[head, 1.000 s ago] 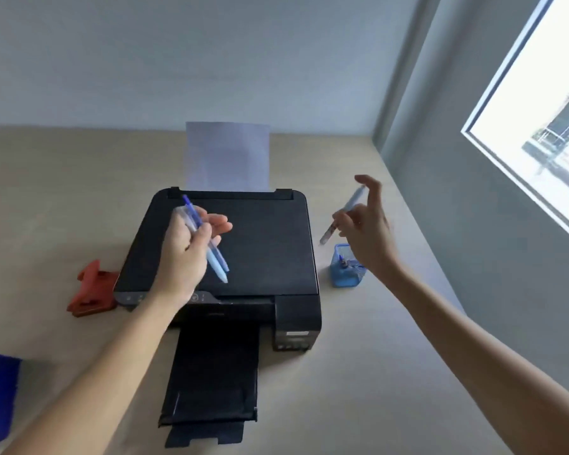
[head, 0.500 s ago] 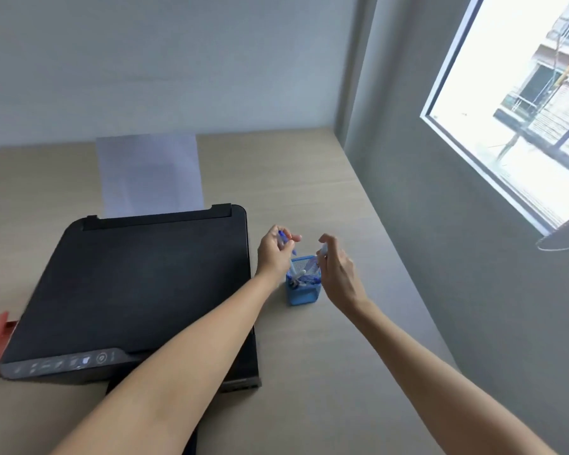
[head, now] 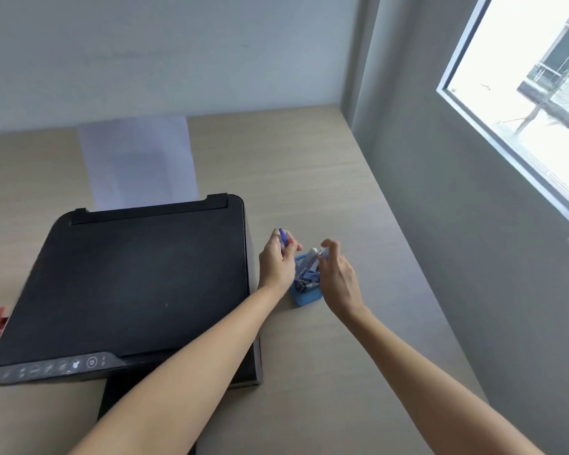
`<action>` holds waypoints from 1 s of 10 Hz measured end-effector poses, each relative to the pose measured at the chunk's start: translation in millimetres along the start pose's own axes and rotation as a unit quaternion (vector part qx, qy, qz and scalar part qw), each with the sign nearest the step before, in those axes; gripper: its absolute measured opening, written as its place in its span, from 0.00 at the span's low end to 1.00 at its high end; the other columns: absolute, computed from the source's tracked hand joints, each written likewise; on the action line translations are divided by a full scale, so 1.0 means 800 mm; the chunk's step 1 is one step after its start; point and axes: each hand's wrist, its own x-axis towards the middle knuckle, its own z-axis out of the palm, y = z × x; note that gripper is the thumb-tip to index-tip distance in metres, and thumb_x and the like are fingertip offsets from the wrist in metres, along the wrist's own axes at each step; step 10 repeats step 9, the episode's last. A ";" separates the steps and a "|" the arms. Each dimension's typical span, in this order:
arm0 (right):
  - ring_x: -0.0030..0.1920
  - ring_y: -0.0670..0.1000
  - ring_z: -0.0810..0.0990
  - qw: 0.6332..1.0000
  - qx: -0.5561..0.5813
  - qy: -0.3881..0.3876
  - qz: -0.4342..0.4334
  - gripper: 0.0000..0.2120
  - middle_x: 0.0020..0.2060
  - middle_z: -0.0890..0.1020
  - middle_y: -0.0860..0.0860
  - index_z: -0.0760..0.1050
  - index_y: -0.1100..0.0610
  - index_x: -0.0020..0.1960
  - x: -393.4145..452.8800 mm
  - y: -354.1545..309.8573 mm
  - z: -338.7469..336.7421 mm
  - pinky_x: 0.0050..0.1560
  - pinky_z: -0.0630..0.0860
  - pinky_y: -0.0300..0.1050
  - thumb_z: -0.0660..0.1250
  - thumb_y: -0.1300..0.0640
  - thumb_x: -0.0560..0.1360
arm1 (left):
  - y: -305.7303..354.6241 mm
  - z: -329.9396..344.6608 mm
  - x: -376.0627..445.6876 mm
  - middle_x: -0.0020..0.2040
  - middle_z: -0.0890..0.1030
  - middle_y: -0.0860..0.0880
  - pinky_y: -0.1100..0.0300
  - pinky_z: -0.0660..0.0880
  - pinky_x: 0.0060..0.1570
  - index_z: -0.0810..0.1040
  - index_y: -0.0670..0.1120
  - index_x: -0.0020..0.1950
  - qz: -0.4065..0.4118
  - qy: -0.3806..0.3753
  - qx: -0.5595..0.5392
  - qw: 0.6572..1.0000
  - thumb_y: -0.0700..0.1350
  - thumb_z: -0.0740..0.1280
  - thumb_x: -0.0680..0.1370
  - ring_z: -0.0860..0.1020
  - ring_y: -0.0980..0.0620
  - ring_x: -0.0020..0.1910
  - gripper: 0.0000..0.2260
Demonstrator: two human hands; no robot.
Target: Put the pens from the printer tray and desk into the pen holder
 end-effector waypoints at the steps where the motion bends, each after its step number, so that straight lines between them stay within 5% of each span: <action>1: 0.39 0.60 0.75 1.000 0.000 -0.003 -0.006 0.08 0.44 0.80 0.59 0.61 0.55 0.57 -0.002 -0.002 -0.001 0.36 0.70 0.50 0.56 0.63 0.79 | -0.016 0.010 0.002 0.51 0.81 0.42 0.56 0.77 0.44 0.71 0.48 0.42 -0.066 -0.014 0.089 0.994 0.41 0.65 0.78 0.80 0.43 0.50 0.06; 2: 0.40 0.59 0.78 1.000 0.014 0.002 -0.003 0.09 0.49 0.80 0.58 0.64 0.56 0.60 -0.007 0.000 -0.004 0.37 0.70 0.48 0.56 0.59 0.80 | -0.015 0.015 -0.003 0.59 0.74 0.41 0.62 0.72 0.38 0.72 0.48 0.50 -0.142 -0.032 0.062 0.987 0.46 0.70 0.75 0.76 0.46 0.48 0.08; 3: 0.32 0.52 0.74 0.998 0.050 0.004 0.039 0.10 0.37 0.80 0.53 0.66 0.55 0.62 -0.009 0.002 -0.006 0.34 0.67 0.47 0.54 0.57 0.82 | -0.007 0.021 -0.003 0.59 0.71 0.47 0.58 0.69 0.50 0.70 0.47 0.59 -0.221 -0.043 -0.006 0.974 0.53 0.70 0.74 0.72 0.49 0.53 0.19; 4: 0.29 0.49 0.72 0.996 0.063 0.003 0.069 0.10 0.28 0.74 0.45 0.70 0.55 0.59 -0.005 0.002 -0.004 0.31 0.62 0.46 0.53 0.58 0.82 | 0.003 0.022 0.004 0.49 0.73 0.49 0.56 0.66 0.49 0.71 0.47 0.50 -0.249 -0.042 -0.069 0.965 0.53 0.63 0.77 0.70 0.50 0.50 0.10; 5: 0.35 0.57 0.77 0.994 0.065 0.008 0.083 0.11 0.33 0.81 0.54 0.73 0.56 0.57 0.009 0.004 0.000 0.35 0.66 0.47 0.53 0.59 0.82 | 0.003 0.022 0.020 0.55 0.70 0.50 0.55 0.62 0.55 0.74 0.43 0.59 -0.254 -0.054 -0.108 0.960 0.51 0.56 0.80 0.67 0.51 0.57 0.15; 6: 0.37 0.60 0.79 0.993 0.070 0.008 0.094 0.11 0.36 0.83 0.59 0.74 0.57 0.57 0.025 0.004 0.002 0.36 0.69 0.48 0.53 0.58 0.82 | 0.008 0.023 0.033 0.60 0.71 0.48 0.50 0.67 0.60 0.75 0.47 0.52 -0.271 -0.057 -0.121 0.953 0.54 0.55 0.79 0.69 0.44 0.66 0.14; 7: 0.36 0.59 0.77 0.994 0.067 0.011 0.091 0.12 0.34 0.81 0.57 0.73 0.58 0.58 0.037 0.006 0.002 0.35 0.66 0.46 0.53 0.58 0.82 | 0.007 0.025 0.046 0.67 0.71 0.44 0.47 0.67 0.64 0.75 0.47 0.49 -0.272 -0.064 -0.118 0.953 0.56 0.55 0.78 0.70 0.41 0.67 0.15; 8: 0.36 0.56 0.73 0.992 0.071 0.012 0.100 0.14 0.34 0.77 0.52 0.71 0.58 0.61 0.036 -0.003 -0.004 0.40 0.63 0.44 0.51 0.55 0.82 | 0.017 0.022 0.045 0.73 0.68 0.43 0.49 0.63 0.67 0.69 0.42 0.68 -0.266 -0.044 -0.104 0.957 0.55 0.52 0.79 0.66 0.43 0.71 0.24; 10: 0.40 0.56 0.74 0.989 0.088 0.042 0.110 0.15 0.37 0.78 0.53 0.69 0.58 0.63 0.041 -0.005 -0.012 0.44 0.63 0.45 0.51 0.54 0.82 | 0.032 0.011 0.038 0.74 0.66 0.43 0.50 0.62 0.67 0.64 0.42 0.72 -0.259 -0.025 -0.088 0.962 0.54 0.51 0.81 0.65 0.44 0.70 0.24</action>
